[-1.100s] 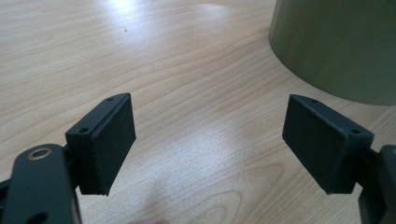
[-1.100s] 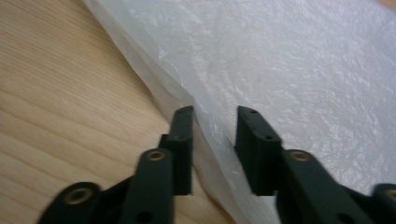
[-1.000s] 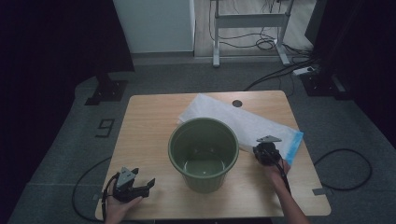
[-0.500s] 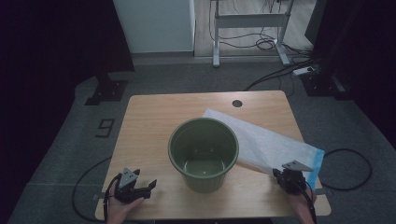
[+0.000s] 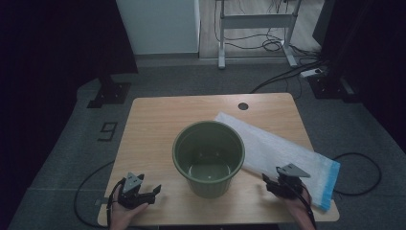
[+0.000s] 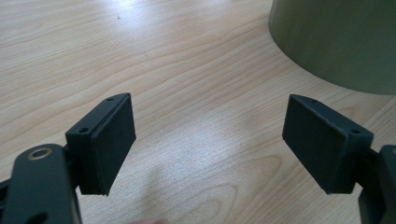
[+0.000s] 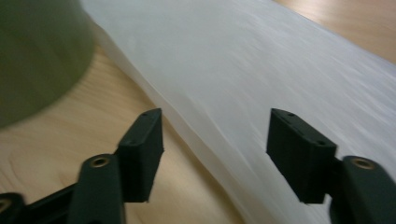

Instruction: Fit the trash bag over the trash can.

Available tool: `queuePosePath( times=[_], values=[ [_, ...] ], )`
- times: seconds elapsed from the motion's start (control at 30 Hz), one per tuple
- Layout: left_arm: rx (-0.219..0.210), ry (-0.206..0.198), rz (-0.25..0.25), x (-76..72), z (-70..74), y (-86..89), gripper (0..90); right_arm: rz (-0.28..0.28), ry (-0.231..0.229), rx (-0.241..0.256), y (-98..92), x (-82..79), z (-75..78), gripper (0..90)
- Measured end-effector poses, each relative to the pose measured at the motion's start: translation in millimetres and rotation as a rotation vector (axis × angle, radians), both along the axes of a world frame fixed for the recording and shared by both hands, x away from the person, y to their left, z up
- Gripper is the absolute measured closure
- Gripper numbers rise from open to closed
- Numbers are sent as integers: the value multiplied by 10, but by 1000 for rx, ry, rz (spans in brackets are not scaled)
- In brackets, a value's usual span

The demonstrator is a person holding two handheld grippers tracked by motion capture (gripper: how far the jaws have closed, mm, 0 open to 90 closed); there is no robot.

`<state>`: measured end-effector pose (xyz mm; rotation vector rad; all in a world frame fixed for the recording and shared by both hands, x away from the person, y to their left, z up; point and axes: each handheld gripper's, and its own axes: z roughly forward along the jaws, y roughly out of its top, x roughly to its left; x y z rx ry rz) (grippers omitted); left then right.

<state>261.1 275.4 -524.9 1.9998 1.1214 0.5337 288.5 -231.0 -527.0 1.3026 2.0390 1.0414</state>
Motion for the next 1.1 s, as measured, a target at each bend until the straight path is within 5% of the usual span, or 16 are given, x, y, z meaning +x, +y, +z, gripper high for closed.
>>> queuePosePath(
  times=[0.27, 0.6, 0.73, 1.1],
  values=[
    [-13, -3, 6, 2, 3, 52, 168, 55, 48, -28, 426, 438, -111, 263],
    [-21, -7, -4, 0, 7, 64, 164, 24, 86, -84, 649, 600, -204, 274],
    [-28, -15, -7, -11, 14, 74, 162, 11, 101, -60, 625, 621, -233, 301],
    [-14, -12, -25, -11, -1, 32, 161, -4, 90, -36, 541, 650, -221, 790]
  ],
)
